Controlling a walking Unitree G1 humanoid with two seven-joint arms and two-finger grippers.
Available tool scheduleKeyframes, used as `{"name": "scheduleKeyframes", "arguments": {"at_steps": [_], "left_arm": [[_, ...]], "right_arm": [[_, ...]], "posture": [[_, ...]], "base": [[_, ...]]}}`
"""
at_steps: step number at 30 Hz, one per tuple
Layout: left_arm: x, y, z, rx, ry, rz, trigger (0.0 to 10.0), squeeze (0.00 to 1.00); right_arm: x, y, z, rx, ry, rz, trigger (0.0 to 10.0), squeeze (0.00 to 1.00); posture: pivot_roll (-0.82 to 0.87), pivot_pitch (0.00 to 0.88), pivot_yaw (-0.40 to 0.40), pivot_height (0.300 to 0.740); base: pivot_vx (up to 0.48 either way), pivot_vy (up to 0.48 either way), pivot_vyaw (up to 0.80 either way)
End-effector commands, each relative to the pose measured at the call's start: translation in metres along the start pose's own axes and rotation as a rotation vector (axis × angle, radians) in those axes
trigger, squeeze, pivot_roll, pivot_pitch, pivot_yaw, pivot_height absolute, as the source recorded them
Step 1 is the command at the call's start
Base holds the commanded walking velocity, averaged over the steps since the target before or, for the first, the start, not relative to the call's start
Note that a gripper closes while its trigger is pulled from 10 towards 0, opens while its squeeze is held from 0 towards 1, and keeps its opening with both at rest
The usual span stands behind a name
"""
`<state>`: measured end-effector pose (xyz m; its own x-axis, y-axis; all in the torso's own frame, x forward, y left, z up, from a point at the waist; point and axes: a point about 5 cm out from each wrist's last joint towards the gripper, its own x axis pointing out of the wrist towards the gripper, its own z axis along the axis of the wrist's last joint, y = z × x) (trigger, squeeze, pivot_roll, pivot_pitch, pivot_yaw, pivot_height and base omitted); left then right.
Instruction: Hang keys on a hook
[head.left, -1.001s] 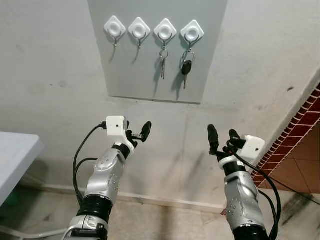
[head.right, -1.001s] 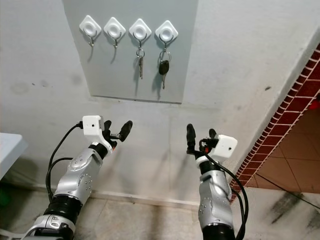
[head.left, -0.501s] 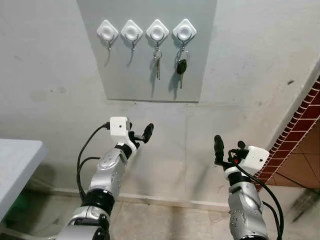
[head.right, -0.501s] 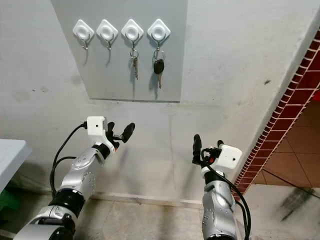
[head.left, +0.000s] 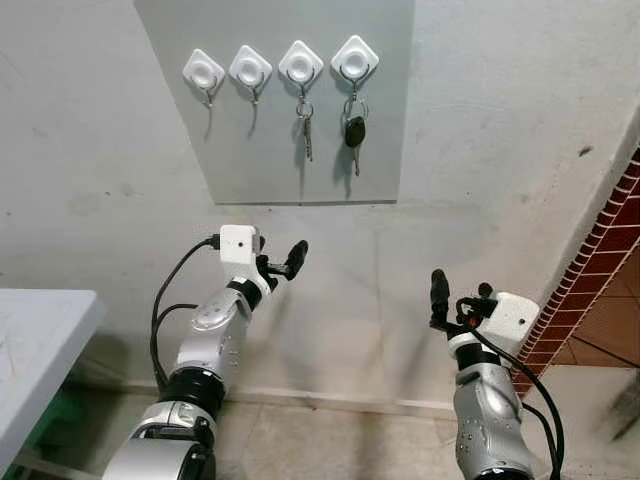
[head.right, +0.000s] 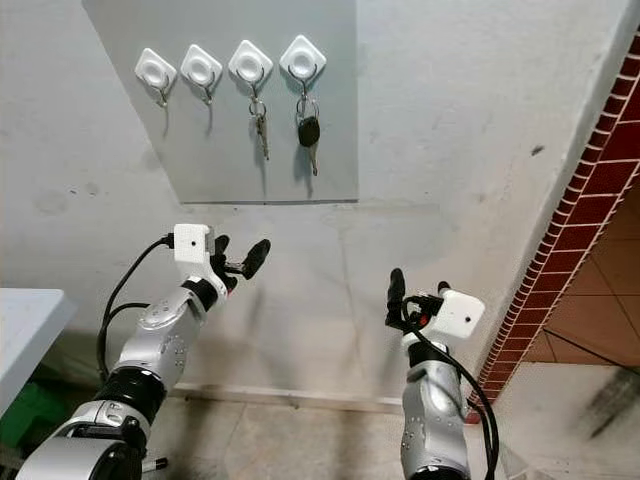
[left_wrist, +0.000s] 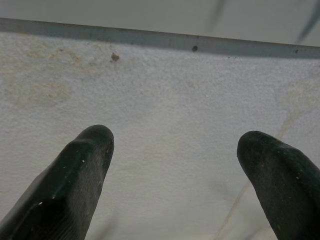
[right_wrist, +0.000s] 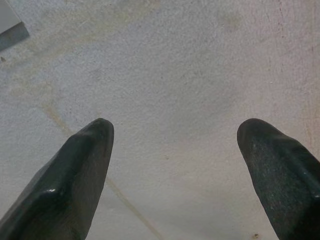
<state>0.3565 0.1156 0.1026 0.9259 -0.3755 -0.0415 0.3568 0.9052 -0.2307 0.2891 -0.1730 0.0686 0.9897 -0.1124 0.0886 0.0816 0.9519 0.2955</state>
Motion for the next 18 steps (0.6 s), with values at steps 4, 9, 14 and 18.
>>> {"name": "scheduleKeyframes", "arguments": {"at_steps": [4,9,14,18], "left_arm": [[-0.001,0.005,0.002,0.006,-0.013,0.023,10.0,0.00],[-0.003,0.005,-0.001,-0.019,-0.035,0.057,10.0,0.00],[-0.008,0.007,-0.006,-0.038,-0.052,0.089,10.0,0.00],[-0.016,0.011,-0.019,-0.018,-0.037,0.115,10.0,0.00]], "right_arm": [[0.001,0.011,-0.003,0.002,0.013,0.028,10.0,0.00],[-0.001,0.011,-0.007,-0.025,0.039,0.060,10.0,0.00],[-0.001,0.012,-0.008,-0.054,0.059,0.096,10.0,0.00],[-0.003,0.007,-0.014,-0.083,0.088,0.106,10.0,0.00]], "posture": [[-0.10,0.000,0.145,0.740],[-0.09,0.000,0.088,0.740],[-0.07,0.000,0.045,0.740],[-0.06,0.000,0.032,0.740]], "base": [[0.000,0.000,0.00],[0.000,0.000,0.00],[0.000,0.000,0.00],[0.000,0.000,0.00]]}}
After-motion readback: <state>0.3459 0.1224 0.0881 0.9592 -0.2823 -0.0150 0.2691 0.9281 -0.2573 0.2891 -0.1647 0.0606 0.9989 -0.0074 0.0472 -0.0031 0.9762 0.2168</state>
